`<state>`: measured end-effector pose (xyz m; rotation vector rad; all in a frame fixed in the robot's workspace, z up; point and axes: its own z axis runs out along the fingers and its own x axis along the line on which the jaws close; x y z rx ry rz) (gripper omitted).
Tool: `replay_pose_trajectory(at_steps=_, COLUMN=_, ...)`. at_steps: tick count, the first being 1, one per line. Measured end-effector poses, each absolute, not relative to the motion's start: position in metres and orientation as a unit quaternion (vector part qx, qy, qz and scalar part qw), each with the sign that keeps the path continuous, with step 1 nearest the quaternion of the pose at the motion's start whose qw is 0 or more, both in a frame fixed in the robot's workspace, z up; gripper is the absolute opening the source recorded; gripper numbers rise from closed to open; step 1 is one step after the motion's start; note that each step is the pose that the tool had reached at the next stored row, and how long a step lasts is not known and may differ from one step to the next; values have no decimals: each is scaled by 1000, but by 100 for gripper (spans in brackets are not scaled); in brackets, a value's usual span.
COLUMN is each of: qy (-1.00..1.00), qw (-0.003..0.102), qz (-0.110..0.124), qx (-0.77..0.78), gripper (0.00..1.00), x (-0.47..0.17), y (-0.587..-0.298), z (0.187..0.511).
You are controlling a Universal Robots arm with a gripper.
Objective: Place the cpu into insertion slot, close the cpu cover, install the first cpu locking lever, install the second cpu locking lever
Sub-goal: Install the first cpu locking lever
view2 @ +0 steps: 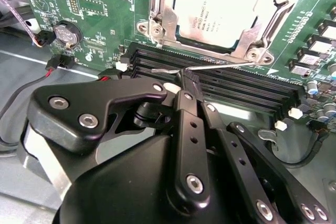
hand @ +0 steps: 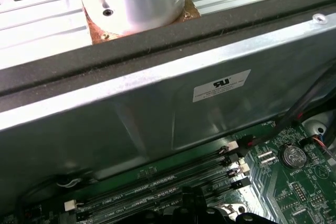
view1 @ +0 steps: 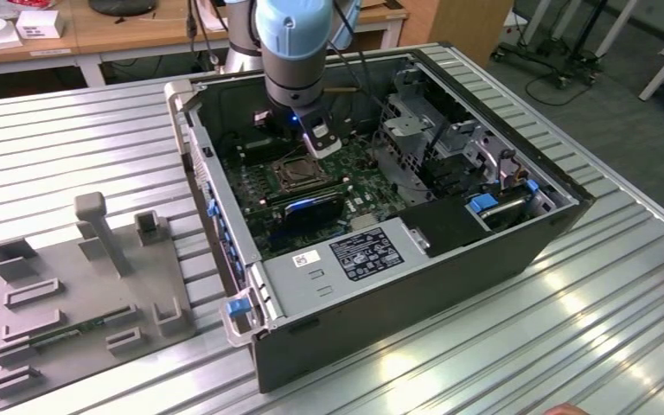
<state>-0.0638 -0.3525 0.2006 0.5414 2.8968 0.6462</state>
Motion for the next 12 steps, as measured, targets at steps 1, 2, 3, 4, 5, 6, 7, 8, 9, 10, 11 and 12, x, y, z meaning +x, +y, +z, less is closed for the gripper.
replay_pose_trajectory(at_steps=1, qy=958, qw=62, qz=214, qx=179, gripper=11, x=-64, y=-352, z=201)
replay_pose_trajectory(at_steps=2, qy=958, qw=62, qz=214, qx=179, gripper=11, x=-64, y=-352, z=200)
replay_pose_trajectory(at_steps=3, qy=958, qw=62, qz=214, qx=179, gripper=11, x=-64, y=-352, z=200)
replay_pose_trajectory(at_steps=4, qy=958, qw=62, qz=214, qx=179, gripper=11, x=-64, y=-352, z=200)
replay_pose_trajectory(at_steps=5, qy=958, qw=62, qz=214, qx=179, gripper=11, x=-64, y=-352, z=200)
replay_pose_trajectory(at_steps=6, qy=958, qw=62, qz=214, qx=179, gripper=11, x=-64, y=-352, z=200)
replay_pose_trajectory(at_steps=7, qy=958, qw=62, qz=214, qx=179, gripper=11, x=-64, y=-352, z=200)
replay_pose_trajectory(at_steps=8, qy=958, qw=62, qz=214, qx=179, gripper=11, x=-64, y=-352, z=199)
replay_pose_trajectory(at_steps=9, qy=958, qw=62, qz=214, qx=179, gripper=11, x=-64, y=-352, z=199)
replay_pose_trajectory(at_steps=10, qy=958, qw=62, qz=214, qx=179, gripper=11, x=-64, y=-352, z=198)
replay_pose_trajectory(at_steps=11, qy=958, qw=62, qz=214, qx=179, gripper=11, x=-64, y=-352, z=198)
replay_pose_trajectory(at_steps=12, qy=958, qw=62, qz=214, qx=179, gripper=11, x=-64, y=-352, z=197)
